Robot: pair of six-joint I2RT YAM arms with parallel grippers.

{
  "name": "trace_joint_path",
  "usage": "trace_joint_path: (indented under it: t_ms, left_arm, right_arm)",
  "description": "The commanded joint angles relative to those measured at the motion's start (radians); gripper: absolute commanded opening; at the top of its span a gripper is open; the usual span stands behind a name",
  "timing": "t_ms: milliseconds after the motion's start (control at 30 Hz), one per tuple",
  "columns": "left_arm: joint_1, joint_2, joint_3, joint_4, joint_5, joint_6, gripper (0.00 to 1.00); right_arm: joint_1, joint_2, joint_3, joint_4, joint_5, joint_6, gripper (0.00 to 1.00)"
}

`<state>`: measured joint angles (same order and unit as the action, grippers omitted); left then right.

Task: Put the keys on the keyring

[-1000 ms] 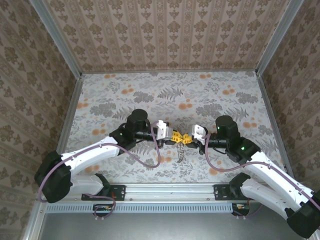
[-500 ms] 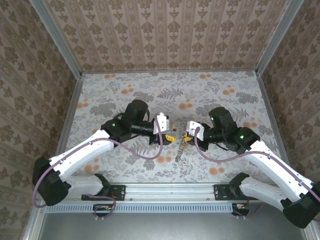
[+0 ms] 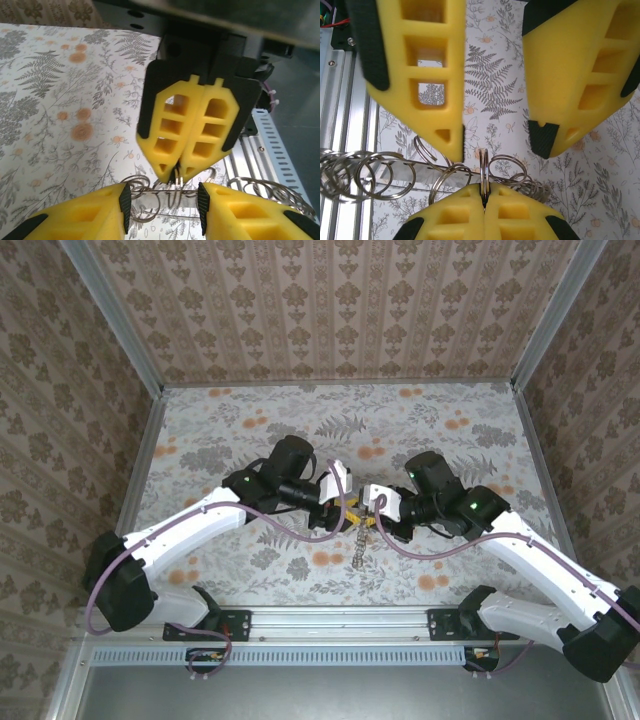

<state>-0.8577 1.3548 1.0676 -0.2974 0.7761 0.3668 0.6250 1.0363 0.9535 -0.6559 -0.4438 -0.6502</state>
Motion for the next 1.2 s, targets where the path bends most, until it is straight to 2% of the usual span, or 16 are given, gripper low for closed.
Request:
trace_joint_path:
  t_ms: [0,133,267,533,667,733,833,1033,1100,1167]
  left_arm:
    - [-0.007,-0.005,0.001,0.012,0.067,0.014,0.42]
    - [-0.008,0.001,0.005,-0.006,0.067,0.035,0.41]
    - [-0.008,0.010,0.001,-0.012,0.015,0.033,0.29]
    - [-0.020,0.001,-0.030,0.053,0.003,0.035,0.27]
    - [-0.021,0.001,-0.034,0.052,-0.008,0.052,0.13]
    - [-0.021,-0.007,-0.036,0.063,-0.017,0.050,0.13]
    - [-0.019,-0.020,-0.041,0.087,-0.026,0.039,0.21]
    - [-0.018,-0.021,-0.033,0.070,-0.016,0.049,0.22]
    - [-0.018,-0.015,-0.034,0.068,-0.022,0.042,0.21]
    - [-0.018,-0.010,-0.037,0.075,-0.041,0.027,0.11]
  right_arm:
    - [0.005,-0.016,0.020,0.031,-0.016,0.021,0.00]
    - [0.005,-0.018,0.021,0.031,-0.013,0.024,0.00]
    - [0.005,-0.036,0.015,0.054,-0.018,0.038,0.00]
    - [0.004,-0.041,-0.002,0.098,-0.042,0.064,0.00]
    - [0.004,-0.035,0.001,0.113,-0.050,0.076,0.00]
    - [0.005,-0.027,0.010,0.100,-0.051,0.071,0.00]
    - [0.004,-0.019,0.012,0.085,-0.050,0.068,0.00]
    - [0.004,-0.014,0.011,0.088,-0.049,0.072,0.00]
    - [0.004,-0.012,0.011,0.092,-0.052,0.073,0.00]
    - [0.004,-0.011,0.011,0.094,-0.049,0.074,0.00]
